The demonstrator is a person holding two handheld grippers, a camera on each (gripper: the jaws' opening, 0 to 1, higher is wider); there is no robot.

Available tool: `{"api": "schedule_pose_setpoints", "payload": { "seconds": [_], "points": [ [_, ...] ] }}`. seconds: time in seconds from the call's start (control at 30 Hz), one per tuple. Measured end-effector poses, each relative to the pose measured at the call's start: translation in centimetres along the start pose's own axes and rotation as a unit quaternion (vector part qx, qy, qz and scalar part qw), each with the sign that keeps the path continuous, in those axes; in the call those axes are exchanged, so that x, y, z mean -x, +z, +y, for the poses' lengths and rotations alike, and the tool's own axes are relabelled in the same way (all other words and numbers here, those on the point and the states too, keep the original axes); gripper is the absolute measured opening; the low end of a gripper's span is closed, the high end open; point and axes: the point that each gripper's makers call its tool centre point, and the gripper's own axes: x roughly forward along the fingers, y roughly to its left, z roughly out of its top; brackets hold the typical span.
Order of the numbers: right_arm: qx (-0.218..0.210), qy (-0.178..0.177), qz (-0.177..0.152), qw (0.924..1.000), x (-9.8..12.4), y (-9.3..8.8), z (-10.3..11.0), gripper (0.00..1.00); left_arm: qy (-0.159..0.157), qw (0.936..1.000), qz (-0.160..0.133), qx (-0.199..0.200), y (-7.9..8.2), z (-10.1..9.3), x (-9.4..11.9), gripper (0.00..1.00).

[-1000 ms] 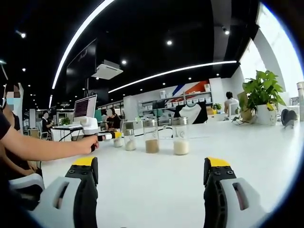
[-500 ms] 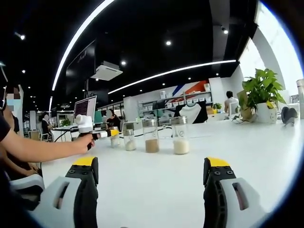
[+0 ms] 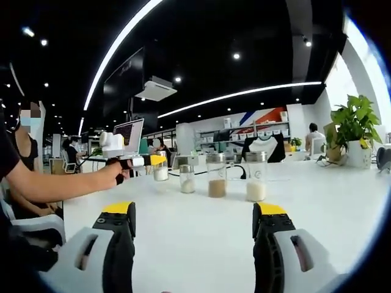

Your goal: Rotate the seasoning bottle until the label or dispensing opening points toward the visible target arrow and the bottle remains upright within the marked orientation range

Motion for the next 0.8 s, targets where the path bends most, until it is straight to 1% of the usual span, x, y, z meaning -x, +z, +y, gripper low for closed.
{"api": "schedule_pose_setpoints", "payload": {
  "seconds": [0.07, 0.13, 0.17, 0.2, 0.27, 0.33, 0.37, 0.43, 0.5, 0.53, 0.57, 0.6, 0.67, 0.7, 0.73, 0.8],
  "points": [
    [-0.006, 0.005, -0.001, 1.0000, -0.2, 0.0, 0.3, 0.78, -0.022, 0.9997, 0.000, 0.011, 0.2, -1.4, 0.3, 0.34],
    [-0.008, 0.007, -0.001, 0.9999, -0.2, -0.1, 0.5, 0.77, -0.036, 0.9993, -0.004, 0.008, 0.5, -2.4, 0.5, 0.34],
    [-0.008, 0.007, 0.000, 0.9999, -0.2, -0.1, 0.5, 0.77, -0.050, 0.9987, -0.005, 0.007, 0.6, -3.2, 0.6, 0.34],
    [-0.011, 0.008, -0.001, 0.9999, -0.2, -0.1, 0.5, 0.76, -0.054, 0.9985, -0.002, 0.008, 0.6, -3.5, 0.7, 0.34],
    [-0.016, 0.013, -0.015, 0.9997, -0.3, 0.3, 0.7, 0.72, -0.068, 0.9976, -0.004, 0.011, 0.8, -4.6, 1.0, 0.34],
    [-0.022, 0.011, -0.027, 0.9994, -0.3, 0.6, 0.6, 0.66, -0.080, 0.9967, -0.005, 0.016, 0.8, -5.2, 1.1, 0.34],
    [-0.022, 0.009, -0.029, 0.9993, -0.3, 0.6, 0.6, 0.65, -0.093, 0.9954, -0.008, 0.023, 0.9, -5.8, 1.4, 0.34],
    [-0.020, 0.013, -0.029, 0.9993, -0.4, 0.7, 0.9, 0.62, -0.106, 0.9940, -0.011, 0.024, 1.0, -6.7, 1.9, 0.34],
    [-0.007, 0.023, -0.015, 0.9996, -0.5, 0.3, 1.5, 0.55, -0.125, 0.9916, -0.009, 0.032, 1.1, -7.9, 2.3, 0.34],
    [0.000, 0.023, -0.013, 0.9996, -0.6, 0.2, 1.7, 0.54, -0.132, 0.9907, -0.006, 0.031, 1.0, -8.4, 2.5, 0.34],
    [0.003, 0.027, -0.013, 0.9996, -0.6, 0.2, 2.0, 0.53, -0.143, 0.9895, -0.002, 0.020, 0.9, -9.3, 2.7, 0.34],
    [0.004, 0.029, -0.012, 0.9995, -0.7, 0.2, 2.1, 0.52, -0.149, 0.9887, 0.000, 0.013, 0.8, -9.7, 2.9, 0.34],
    [0.009, 0.037, -0.009, 0.9992, -0.9, 0.1, 2.9, 0.51, -0.179, 0.9836, -0.001, -0.020, 0.7, -11.6, 3.4, 0.34],
    [0.015, 0.043, -0.006, 0.9989, -1.0, 0.0, 3.3, 0.51, -0.186, 0.9823, 0.000, -0.019, 0.6, -12.3, 3.5, 0.34],
    [0.017, 0.045, -0.005, 0.9988, -1.0, 0.0, 3.5, 0.50, -0.189, 0.9819, 0.000, -0.019, 0.6, -12.6, 3.6, 0.34],
    [0.032, 0.058, 0.002, 0.9978, -1.1, -0.1, 4.3, 0.46, -0.204, 0.9789, 0.001, -0.016, 0.5, -13.7, 3.8, 0.34]
  ]
}}
